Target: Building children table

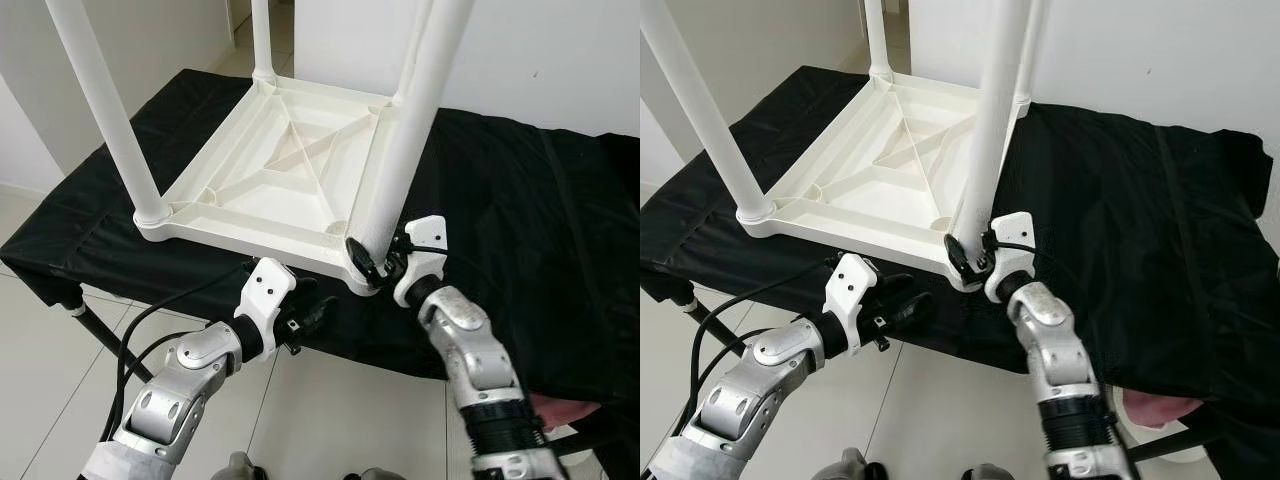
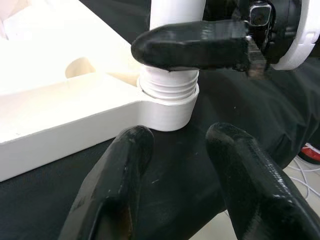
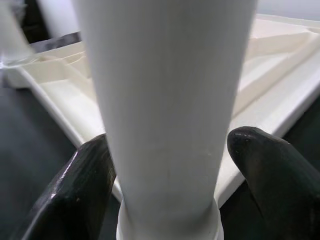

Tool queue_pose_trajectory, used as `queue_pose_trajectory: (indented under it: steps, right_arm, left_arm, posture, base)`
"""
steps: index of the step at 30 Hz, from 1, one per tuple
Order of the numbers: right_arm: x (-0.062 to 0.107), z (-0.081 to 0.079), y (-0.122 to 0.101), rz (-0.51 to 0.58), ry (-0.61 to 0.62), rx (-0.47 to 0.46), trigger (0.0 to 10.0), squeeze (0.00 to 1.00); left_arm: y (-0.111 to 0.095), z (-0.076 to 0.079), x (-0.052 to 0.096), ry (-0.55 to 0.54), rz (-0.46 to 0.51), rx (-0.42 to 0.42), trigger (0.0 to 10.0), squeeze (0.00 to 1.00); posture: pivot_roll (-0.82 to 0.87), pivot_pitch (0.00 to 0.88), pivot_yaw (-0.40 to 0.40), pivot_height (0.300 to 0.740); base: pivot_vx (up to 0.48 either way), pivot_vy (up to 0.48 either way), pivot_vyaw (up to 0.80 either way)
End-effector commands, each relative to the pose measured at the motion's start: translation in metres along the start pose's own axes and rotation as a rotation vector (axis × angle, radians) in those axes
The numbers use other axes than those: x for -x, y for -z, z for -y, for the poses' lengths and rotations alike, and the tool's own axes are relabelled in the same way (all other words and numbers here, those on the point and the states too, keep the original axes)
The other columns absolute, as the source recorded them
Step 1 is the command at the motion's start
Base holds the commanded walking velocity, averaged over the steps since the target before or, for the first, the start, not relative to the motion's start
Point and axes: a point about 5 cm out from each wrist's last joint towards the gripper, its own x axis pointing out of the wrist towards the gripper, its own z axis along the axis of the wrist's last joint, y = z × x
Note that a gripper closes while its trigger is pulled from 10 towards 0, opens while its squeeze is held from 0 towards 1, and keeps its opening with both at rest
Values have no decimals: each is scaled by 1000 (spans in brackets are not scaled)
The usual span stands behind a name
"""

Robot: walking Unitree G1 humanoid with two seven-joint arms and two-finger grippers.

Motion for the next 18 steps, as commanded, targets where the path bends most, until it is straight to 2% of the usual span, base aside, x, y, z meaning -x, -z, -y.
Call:
queue_pose_trajectory:
  steps: [1, 5, 9, 10, 11, 18]
  right_arm:
    - [-4, -2, 0, 1, -120, 18, 10000, 0]
    - [-8, 0, 0, -10, -209, 85, 10000, 0]
    - [-11, 2, 0, -19, -237, 105, 10000, 0]
    - [-14, 5, 1, -32, -266, 112, 9098, 0]
    - [-18, 7, 4, -53, -289, 115, 0, 0]
    - [-23, 10, 11, -92, -350, 115, 0, 0]
  left_arm:
    - [-1, -1, -1, 0, -2, -14, 10000, 0]
    - [-2, -1, -2, 3, 1, -16, 10000, 0]
    - [-3, -2, -2, 4, 2, -18, 10000, 0]
    - [-4, -2, -2, 4, 4, -19, 10000, 0]
    - [-4, -2, -2, 5, 7, -19, 10000, 0]
    - [-6, -2, -2, 6, 12, -19, 10000, 0]
  posture:
    - [-59, 28, 5, 740]
    - [-57, 28, 12, 740]
    - [-55, 30, 14, 740]
    - [-54, 29, 18, 740]
    - [-50, 29, 21, 740]
    - [-50, 29, 21, 740]
  base:
    - [0, 0, 0]
    - [0, 0, 0]
    - [0, 0, 0]
    - [0, 0, 0]
    - [0, 0, 0]
    - [0, 0, 0]
